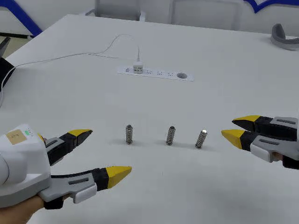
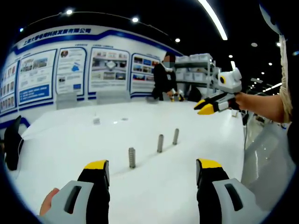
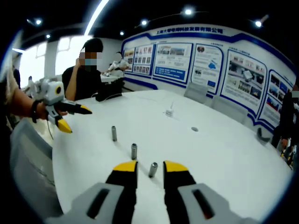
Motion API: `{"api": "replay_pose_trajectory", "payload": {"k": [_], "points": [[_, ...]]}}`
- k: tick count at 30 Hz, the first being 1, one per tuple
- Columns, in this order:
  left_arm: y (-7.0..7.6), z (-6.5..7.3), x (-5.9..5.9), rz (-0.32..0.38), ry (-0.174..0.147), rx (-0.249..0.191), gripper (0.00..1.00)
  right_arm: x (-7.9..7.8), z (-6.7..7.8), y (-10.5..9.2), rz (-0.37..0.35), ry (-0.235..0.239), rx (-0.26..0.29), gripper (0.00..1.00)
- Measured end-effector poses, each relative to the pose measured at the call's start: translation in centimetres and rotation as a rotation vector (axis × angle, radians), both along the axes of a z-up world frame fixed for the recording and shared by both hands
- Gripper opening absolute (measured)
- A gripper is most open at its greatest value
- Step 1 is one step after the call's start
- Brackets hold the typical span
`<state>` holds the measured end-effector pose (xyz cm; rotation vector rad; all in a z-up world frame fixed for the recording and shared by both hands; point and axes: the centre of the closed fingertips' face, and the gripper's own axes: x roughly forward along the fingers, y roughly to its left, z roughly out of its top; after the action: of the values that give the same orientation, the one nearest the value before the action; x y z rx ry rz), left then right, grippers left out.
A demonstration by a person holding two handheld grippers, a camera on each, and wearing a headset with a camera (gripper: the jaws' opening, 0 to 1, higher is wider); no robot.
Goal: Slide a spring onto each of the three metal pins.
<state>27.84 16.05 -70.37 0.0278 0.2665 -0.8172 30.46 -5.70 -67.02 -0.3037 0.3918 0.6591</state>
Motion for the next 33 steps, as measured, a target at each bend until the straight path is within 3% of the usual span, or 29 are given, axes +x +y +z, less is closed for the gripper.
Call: {"api": "replay_pose_trajectory", "payload": {"k": [7,9,11,15,20,26,33], "points": [[0.2,0.1,0.1,0.004,-0.003,0.003,0.77,-0.4,-0.5,-0.2,0.021,0.0,0.008,0.25],[0.3,0.1,0.1,0.004,-0.001,0.001,0.78,-0.5,-1.0,-0.7,0.027,-0.01,0.002,0.27],[0.3,0.1,0.1,0.004,-0.001,0.006,0.77,-0.6,-1.8,-1.6,0.02,0.01,0.004,0.28],[0.4,0.1,0.1,0.005,-0.003,0.008,0.77,-1.2,-2.1,-2.7,0.012,0.01,0.028,0.3],[0.4,0.0,0.2,0.005,0.0,0.009,0.78,-2.1,-2.7,-3.1,0.037,0.006,0.027,0.34],[0.4,0.0,0.1,0.001,0.004,0.011,0.77,-2.6,-3.2,-2.8,0.068,-0.003,0.038,0.44],[0.5,0.0,0.1,0.003,0.003,0.012,0.77,-3.1,-3.0,-2.0,0.126,-0.028,0.054,0.65]]}}
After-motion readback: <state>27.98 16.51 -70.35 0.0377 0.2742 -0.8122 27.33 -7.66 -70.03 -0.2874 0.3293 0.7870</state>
